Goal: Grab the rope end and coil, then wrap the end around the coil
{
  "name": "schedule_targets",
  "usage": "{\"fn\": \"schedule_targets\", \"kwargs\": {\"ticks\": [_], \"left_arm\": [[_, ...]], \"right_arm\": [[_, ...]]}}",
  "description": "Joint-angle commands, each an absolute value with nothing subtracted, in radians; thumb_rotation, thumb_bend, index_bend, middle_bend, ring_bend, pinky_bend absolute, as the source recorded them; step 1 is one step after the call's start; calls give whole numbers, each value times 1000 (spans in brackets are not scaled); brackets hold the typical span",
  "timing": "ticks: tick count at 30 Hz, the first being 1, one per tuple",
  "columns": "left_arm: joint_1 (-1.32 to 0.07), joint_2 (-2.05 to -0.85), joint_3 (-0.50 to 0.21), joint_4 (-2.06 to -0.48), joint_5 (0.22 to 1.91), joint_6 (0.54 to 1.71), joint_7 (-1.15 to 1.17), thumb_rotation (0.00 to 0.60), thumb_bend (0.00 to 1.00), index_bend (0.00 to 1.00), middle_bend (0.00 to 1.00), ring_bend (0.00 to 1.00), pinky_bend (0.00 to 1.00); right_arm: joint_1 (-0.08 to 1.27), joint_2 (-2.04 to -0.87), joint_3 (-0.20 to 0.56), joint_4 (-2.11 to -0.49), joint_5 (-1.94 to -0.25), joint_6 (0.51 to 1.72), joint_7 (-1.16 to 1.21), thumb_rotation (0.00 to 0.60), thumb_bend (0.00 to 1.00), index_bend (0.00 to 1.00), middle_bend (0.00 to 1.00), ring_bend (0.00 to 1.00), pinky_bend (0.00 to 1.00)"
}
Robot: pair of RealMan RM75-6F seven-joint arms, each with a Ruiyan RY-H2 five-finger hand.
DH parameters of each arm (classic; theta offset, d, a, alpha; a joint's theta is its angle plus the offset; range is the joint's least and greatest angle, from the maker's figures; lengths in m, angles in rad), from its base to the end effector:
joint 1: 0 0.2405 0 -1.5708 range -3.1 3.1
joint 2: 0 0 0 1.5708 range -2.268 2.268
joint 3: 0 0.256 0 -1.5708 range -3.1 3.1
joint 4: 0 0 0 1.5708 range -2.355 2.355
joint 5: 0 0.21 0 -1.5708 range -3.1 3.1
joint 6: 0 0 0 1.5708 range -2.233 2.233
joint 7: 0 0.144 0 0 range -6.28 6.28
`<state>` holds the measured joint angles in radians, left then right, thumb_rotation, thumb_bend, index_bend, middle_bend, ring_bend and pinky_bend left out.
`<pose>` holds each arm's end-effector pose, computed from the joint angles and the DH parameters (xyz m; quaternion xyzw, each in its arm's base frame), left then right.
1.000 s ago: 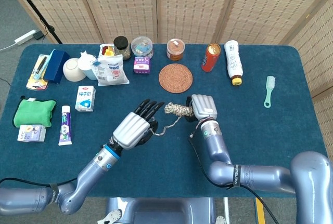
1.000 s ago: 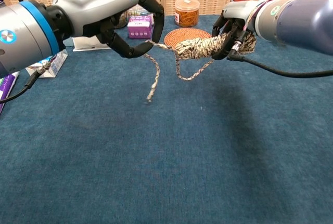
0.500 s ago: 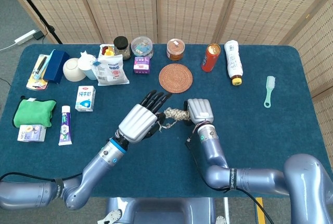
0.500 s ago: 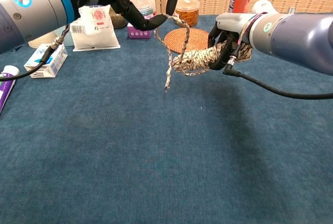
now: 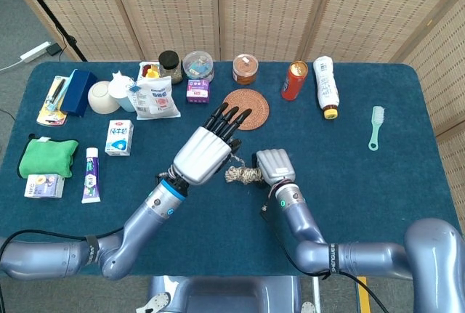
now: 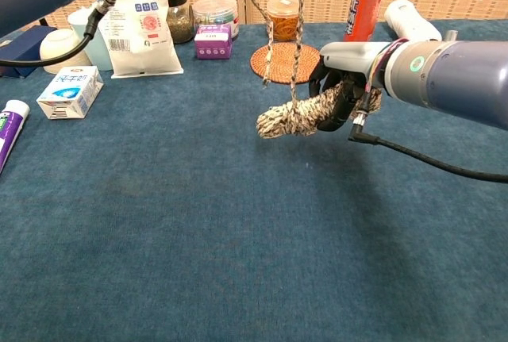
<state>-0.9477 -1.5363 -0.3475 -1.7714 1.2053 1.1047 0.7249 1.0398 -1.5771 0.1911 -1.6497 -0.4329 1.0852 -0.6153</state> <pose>0.0206 0.3273 0.0283 -0.7529 -0.1553 -0.5070 0.3898 -0.0841 -0.3538 -0.0318 0.7099 -0.4718 0.2969 0.4304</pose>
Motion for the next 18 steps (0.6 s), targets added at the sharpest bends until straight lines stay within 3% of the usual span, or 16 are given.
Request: {"fn": "schedule_targets", "kwargs": {"ticks": [1, 7, 18], "left_arm": [[-966, -1560, -350, -1738, 1196, 1100, 726, 600, 432, 640, 0, 0, 0], [-996, -1607, -359, -1643, 1156, 1089, 710, 600, 432, 640, 0, 0, 0], [-1042, -1683, -360, -1449, 1068, 1049, 676, 600, 432, 640, 0, 0, 0]], "right_arm": [[1027, -1561, 182, -1682, -456, 1061, -605, 600, 668, 770, 756, 673, 837], [1010, -1525, 167, -1735, -515, 1009, -577, 600, 668, 772, 756, 673, 836], [950, -1379, 199, -1864, -662, 787, -337, 600, 668, 775, 756, 673, 830]]}}
